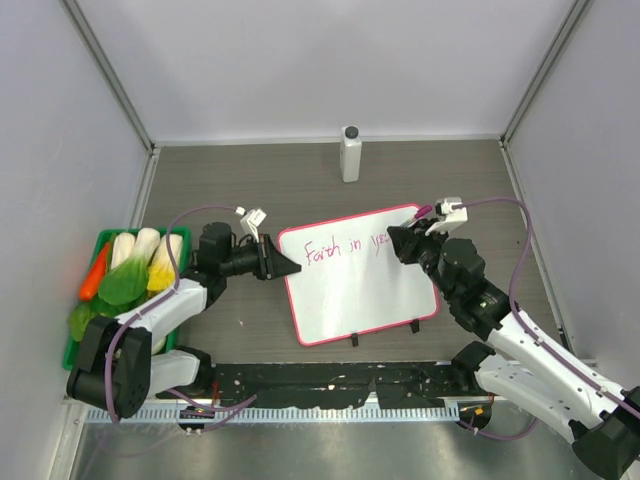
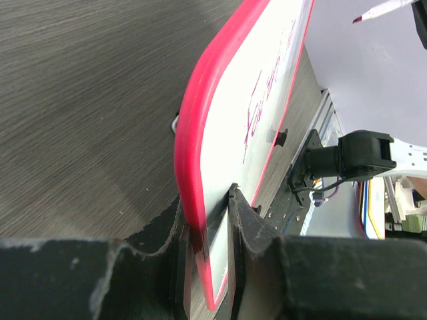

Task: Write a sentence on the whiteboard
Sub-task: Write with the whiteboard marker on the whiteboard.

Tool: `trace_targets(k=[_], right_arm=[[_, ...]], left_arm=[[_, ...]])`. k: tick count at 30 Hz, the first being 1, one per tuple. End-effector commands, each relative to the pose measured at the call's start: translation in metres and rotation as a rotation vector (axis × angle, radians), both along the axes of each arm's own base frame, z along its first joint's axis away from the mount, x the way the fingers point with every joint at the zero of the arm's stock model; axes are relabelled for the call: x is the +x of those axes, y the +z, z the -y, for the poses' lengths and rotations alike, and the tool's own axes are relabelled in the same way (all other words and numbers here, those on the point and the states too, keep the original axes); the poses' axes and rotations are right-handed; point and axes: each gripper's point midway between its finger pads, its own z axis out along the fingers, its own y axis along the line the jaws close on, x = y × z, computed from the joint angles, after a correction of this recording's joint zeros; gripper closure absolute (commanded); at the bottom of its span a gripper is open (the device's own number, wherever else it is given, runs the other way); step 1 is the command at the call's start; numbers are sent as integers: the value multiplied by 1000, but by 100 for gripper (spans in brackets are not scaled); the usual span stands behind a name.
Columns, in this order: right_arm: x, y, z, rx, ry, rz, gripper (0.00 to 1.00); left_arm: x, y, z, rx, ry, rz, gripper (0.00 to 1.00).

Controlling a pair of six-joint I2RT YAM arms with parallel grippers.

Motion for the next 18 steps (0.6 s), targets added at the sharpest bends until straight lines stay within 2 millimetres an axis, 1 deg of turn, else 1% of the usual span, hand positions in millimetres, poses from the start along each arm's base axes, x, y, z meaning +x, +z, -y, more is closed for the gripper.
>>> trace_targets(k=[1,5,11,18], right_arm=[[-10,11,-7,-22,35,72,99],[-17,8,-10,-33,59,79,98],[-18,1,-14,-29,73,68,99],[-17,-2,-17,-46,82,62,99]], left_arm=[[38,-38,-45,234,226,105,100],[40,-39,-45,237,229,100,100],[40,-38,-45,236,230,103,100],[40,-38,-47,241,242,106,100]])
